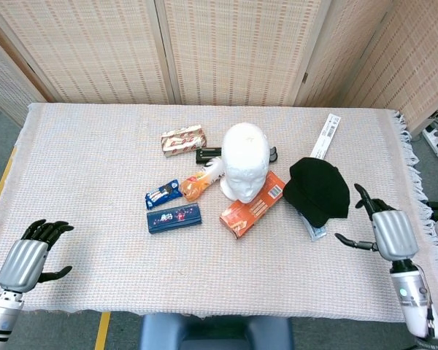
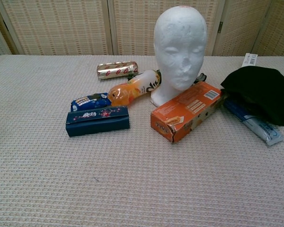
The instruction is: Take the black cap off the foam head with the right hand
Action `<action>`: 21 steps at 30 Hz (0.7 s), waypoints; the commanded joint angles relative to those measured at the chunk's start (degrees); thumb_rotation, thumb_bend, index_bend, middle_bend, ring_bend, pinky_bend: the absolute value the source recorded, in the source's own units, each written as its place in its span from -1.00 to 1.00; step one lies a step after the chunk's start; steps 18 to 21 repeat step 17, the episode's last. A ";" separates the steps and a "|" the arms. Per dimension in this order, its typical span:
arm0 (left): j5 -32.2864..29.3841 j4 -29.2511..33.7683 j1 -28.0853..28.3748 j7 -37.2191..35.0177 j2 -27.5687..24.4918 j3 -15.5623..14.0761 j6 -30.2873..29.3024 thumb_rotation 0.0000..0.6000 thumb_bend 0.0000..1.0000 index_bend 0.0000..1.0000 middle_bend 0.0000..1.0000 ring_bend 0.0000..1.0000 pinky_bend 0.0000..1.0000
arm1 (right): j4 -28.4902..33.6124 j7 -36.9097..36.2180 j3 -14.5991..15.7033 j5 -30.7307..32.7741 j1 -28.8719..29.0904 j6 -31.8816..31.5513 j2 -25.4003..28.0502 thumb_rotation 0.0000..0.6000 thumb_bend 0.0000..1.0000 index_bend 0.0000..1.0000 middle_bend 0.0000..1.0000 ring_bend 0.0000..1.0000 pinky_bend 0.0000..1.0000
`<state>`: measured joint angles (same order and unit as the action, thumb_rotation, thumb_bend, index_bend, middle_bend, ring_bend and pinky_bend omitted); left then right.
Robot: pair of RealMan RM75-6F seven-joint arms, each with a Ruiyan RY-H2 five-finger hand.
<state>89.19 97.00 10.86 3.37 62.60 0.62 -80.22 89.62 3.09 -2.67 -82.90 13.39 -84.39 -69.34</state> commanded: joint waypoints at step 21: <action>-1.16 -1.55 -2.23 -0.26 1.95 0.64 -3.66 1.00 -0.81 -0.45 -0.50 -0.54 -0.66 | 6.29 0.70 7.09 -9.38 -11.39 -9.72 3.06 -0.31 -0.62 -0.61 -0.25 -0.36 0.14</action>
